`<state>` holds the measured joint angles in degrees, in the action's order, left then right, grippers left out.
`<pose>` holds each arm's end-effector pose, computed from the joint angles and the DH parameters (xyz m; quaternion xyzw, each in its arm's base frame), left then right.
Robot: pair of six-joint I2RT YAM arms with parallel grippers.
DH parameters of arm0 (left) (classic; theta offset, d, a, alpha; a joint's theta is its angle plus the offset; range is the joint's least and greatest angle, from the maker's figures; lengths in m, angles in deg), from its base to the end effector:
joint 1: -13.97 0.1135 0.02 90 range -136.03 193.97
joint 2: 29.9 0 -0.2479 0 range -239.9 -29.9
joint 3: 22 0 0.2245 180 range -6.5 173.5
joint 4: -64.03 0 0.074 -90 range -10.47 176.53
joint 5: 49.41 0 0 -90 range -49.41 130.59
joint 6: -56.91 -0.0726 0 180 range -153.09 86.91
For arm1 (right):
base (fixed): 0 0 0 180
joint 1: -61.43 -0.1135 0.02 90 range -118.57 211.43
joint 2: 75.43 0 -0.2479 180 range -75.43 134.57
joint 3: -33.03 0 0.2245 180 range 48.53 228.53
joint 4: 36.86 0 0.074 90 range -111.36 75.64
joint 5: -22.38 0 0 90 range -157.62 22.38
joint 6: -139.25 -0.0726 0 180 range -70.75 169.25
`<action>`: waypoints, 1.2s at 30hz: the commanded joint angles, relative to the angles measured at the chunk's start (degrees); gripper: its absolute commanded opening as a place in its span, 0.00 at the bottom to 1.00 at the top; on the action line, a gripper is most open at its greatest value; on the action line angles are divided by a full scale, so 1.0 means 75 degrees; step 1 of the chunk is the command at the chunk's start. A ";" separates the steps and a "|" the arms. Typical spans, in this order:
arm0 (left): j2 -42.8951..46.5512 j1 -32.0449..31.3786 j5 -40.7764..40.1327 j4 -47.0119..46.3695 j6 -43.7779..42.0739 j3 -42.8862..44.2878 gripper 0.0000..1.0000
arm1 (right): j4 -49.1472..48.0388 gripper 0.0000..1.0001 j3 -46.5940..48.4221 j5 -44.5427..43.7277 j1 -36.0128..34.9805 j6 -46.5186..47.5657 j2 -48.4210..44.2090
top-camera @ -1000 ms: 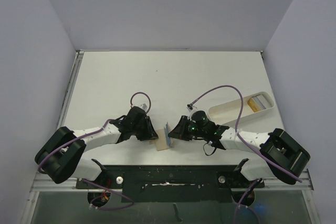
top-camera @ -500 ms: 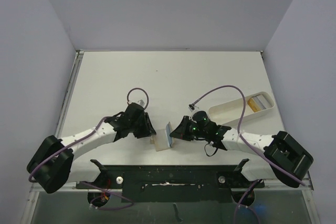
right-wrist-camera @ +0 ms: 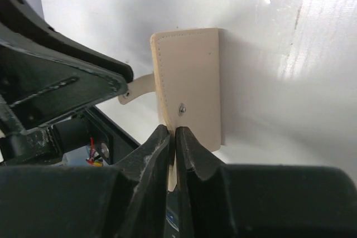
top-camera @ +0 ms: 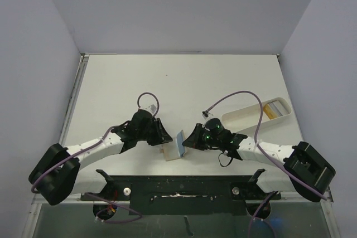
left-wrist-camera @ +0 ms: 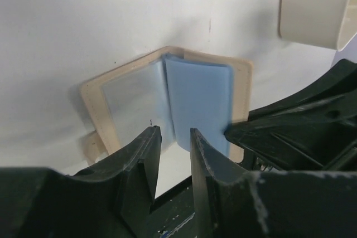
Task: Put the credit cards into the card holder
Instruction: Turn over the card slot in the card holder, then pick up the credit card from the storage box.
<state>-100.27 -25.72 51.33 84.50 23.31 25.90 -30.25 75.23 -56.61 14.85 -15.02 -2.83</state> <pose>0.1842 -0.1704 0.1622 -0.0957 0.9086 -0.3530 0.2019 0.1655 0.1951 0.1490 0.0947 0.8868 0.4144 0.1813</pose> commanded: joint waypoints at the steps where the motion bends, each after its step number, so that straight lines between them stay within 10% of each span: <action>1: -0.0885 -0.0055 0.1295 -0.2009 0.0150 -0.0036 0.25 | 0.1095 0.13 0.0330 -0.0503 -0.0037 0.0432 -0.0279; 16: -0.2940 -0.0597 0.1384 -0.2772 -0.0121 0.0888 0.23 | 0.4764 0.47 0.2078 -0.1874 0.0135 0.1761 -0.0978; 26: -0.3476 -0.0674 0.1307 -0.2410 -0.0521 0.1138 0.23 | 0.6268 0.48 0.3831 -0.4479 0.1551 0.4065 -0.1144; 36: -0.3158 -0.0686 0.1570 -0.2281 -0.0577 0.0998 0.23 | 0.6348 0.47 0.4936 -0.4520 0.4424 0.7242 0.0165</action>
<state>-125.65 -30.52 61.89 67.54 20.60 32.55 17.40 107.47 -87.41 44.02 27.38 -3.48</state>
